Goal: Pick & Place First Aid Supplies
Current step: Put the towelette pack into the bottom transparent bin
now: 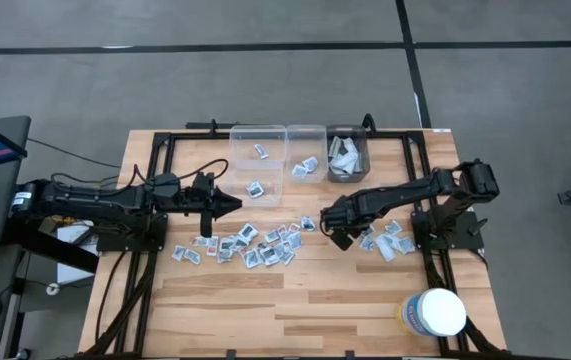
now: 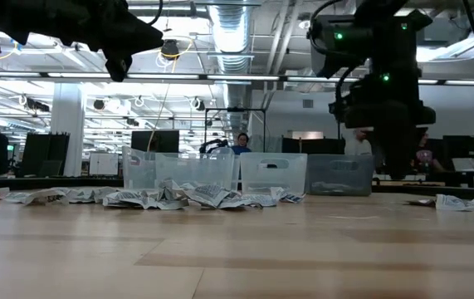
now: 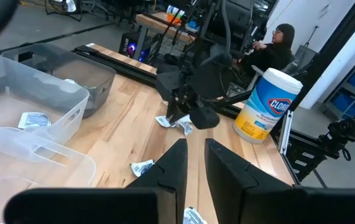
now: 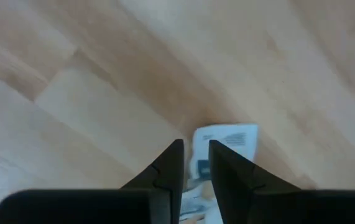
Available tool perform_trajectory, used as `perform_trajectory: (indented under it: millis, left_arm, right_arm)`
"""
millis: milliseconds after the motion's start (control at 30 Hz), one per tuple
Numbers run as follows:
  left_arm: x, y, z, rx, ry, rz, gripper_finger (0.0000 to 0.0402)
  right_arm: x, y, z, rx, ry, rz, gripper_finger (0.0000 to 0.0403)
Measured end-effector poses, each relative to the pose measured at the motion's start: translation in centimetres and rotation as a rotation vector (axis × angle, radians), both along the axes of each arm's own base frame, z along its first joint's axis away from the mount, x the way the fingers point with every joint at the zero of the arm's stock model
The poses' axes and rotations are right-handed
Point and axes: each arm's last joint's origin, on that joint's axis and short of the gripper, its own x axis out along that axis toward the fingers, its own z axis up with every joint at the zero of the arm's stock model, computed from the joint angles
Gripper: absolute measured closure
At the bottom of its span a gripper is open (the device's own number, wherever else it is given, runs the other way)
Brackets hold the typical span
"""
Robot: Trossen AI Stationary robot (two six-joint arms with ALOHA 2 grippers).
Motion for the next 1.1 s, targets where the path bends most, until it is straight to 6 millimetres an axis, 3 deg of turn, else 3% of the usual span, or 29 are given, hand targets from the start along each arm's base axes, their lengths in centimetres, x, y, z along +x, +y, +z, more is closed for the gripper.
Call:
perform_trajectory:
  millis: [833,1100]
  left_arm:
    - [0.0,0.0,0.0,-0.003,-0.003,0.000,0.0346]
    - [0.0,0.0,0.0,-0.003,-0.004,0.000,0.0346]
  right_arm:
    - [-0.5,1.0,-0.3,0.027,0.033,0.067,0.0334]
    - [-1.6,1.1,-3.3,0.107,-0.007,0.063,0.0334]
